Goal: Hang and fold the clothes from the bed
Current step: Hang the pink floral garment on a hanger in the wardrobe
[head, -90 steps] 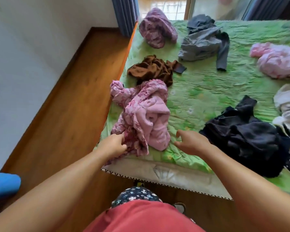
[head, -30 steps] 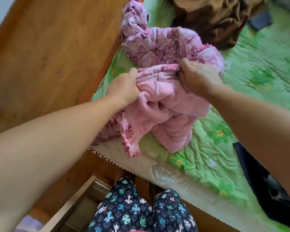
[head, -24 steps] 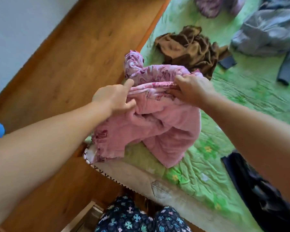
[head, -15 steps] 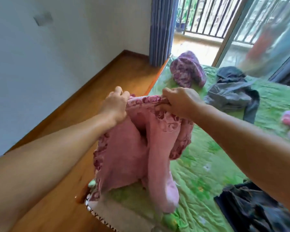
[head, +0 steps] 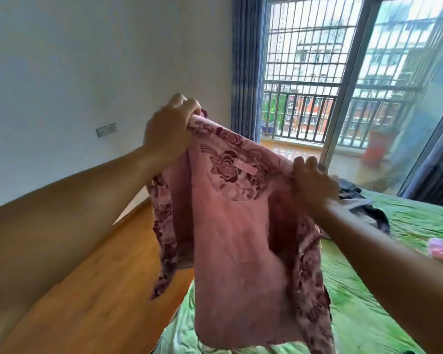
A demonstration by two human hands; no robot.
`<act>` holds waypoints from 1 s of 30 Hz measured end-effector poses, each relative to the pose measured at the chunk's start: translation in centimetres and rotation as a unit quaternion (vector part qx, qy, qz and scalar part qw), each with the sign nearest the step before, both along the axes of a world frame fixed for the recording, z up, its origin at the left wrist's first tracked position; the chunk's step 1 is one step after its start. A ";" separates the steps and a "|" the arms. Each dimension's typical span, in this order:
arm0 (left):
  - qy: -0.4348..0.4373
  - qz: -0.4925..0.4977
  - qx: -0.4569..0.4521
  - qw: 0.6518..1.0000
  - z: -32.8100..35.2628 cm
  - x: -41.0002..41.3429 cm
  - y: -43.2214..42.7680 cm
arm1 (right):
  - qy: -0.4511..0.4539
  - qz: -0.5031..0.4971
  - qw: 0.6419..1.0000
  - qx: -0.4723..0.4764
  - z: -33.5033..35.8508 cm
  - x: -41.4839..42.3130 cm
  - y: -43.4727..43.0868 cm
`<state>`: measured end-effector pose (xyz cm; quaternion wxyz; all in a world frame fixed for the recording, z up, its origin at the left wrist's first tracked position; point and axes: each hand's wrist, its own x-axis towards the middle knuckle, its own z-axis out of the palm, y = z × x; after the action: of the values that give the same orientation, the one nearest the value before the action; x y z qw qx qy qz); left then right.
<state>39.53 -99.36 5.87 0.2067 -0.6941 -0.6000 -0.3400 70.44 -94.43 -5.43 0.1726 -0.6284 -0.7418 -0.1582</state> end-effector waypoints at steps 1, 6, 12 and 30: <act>0.012 -0.001 0.003 1.000 0.3 -0.5 -0.1 | 0.045 -0.009 0.999 -0.029 -0.7 0.0 -0.1; 0.162 0.041 -0.030 0.985 -0.6 -3.8 -0.1 | 0.082 0.035 0.996 -0.008 -1.8 -0.2 0.6; 0.309 0.091 -0.126 0.938 -2.4 -6.1 2.1 | -0.106 0.045 0.993 -0.020 1.8 1.0 0.5; 0.092 -0.014 -0.293 0.952 -9.0 3.0 9.2 | -0.039 -0.162 0.984 -0.060 3.3 8.1 -3.5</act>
<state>42.54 -90.12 -3.08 0.0437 -0.7608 -0.6416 -0.0868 78.53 -97.90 -2.09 0.0770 -0.7427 -0.6448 -0.1637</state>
